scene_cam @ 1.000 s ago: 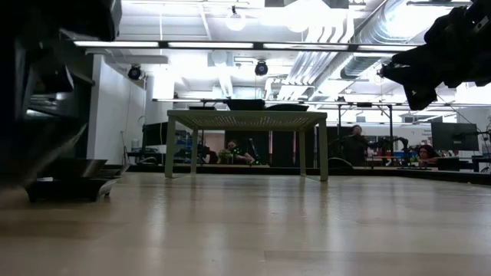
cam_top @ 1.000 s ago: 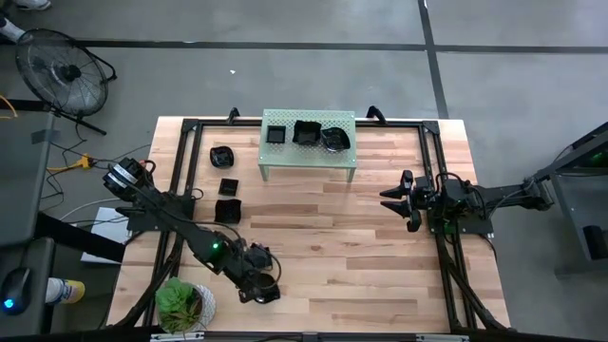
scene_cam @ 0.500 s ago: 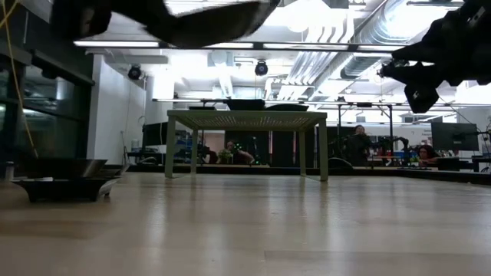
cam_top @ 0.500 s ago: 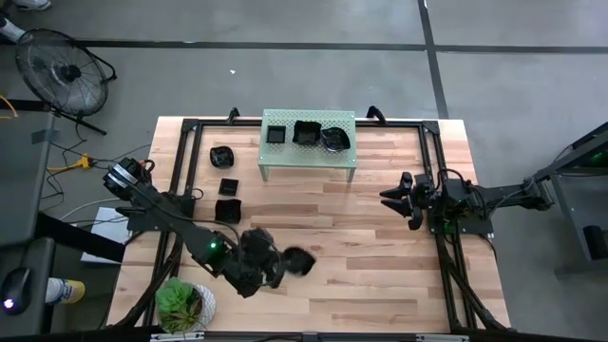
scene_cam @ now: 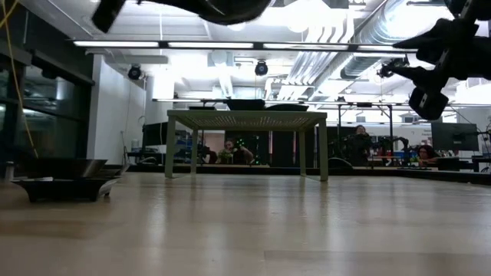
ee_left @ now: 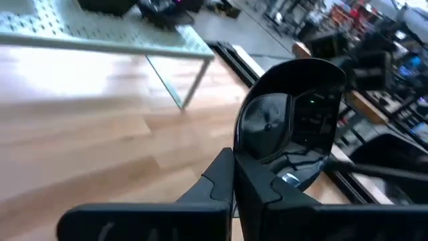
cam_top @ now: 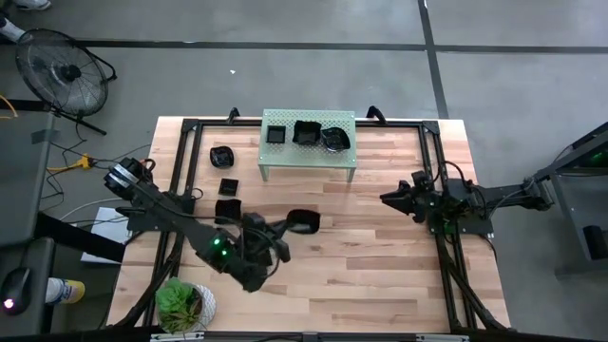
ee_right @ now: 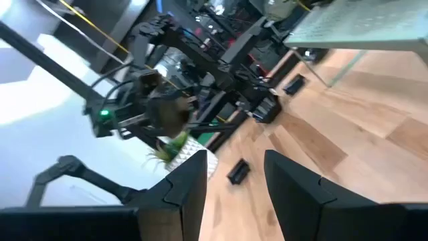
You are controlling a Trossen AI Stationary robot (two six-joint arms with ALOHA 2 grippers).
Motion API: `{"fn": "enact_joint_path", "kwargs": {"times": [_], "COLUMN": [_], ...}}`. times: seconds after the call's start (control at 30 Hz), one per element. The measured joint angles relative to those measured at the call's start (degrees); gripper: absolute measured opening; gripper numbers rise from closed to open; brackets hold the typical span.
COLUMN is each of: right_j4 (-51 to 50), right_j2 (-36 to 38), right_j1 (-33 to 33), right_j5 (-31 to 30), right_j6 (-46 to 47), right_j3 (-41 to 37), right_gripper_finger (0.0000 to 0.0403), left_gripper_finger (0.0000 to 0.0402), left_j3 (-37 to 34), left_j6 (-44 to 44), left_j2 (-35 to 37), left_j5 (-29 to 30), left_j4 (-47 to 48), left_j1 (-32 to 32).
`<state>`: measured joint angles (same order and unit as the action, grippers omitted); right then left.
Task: Pick & Place Mini shaped plates
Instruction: Stack the leaf shaped plate on top of the leaf shaped plate on the shelf
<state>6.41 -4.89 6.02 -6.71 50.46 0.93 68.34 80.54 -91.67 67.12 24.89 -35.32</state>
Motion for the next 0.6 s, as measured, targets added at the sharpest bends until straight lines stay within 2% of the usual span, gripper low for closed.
{"fn": "enact_joint_path", "kwargs": {"times": [0.13,0.3,0.43,0.6], "right_j4": [3.35,4.25,4.20,4.25], "right_j2": [-0.51,-3.92,-9.92,-22.23], "right_j1": [0.02,1.86,4.92,9.19], "right_j5": [-0.77,-9.97,-17.16,-25.76], "right_j6": [-0.70,-6.96,-12.12,-18.35], "right_j3": [0.15,3.17,7.66,14.70], "right_gripper_finger": [0.0144,0.0144,0.0144,0.0144], "left_gripper_finger": [0.0000,0.0000,0.0000,0.0000], "left_j3": [0.02,0.02,0.00,0.01], "left_j6": [-5.77,-11.93,-14.68,-18.19], "left_j2": [-0.66,-2.39,-3.88,-3.94], "left_j5": [1.76,4.61,8.28,10.68], "left_j4": [-4.69,-10.78,-13.59,-15.27], "left_j1": [3.28,7.33,9.74,12.48]}}
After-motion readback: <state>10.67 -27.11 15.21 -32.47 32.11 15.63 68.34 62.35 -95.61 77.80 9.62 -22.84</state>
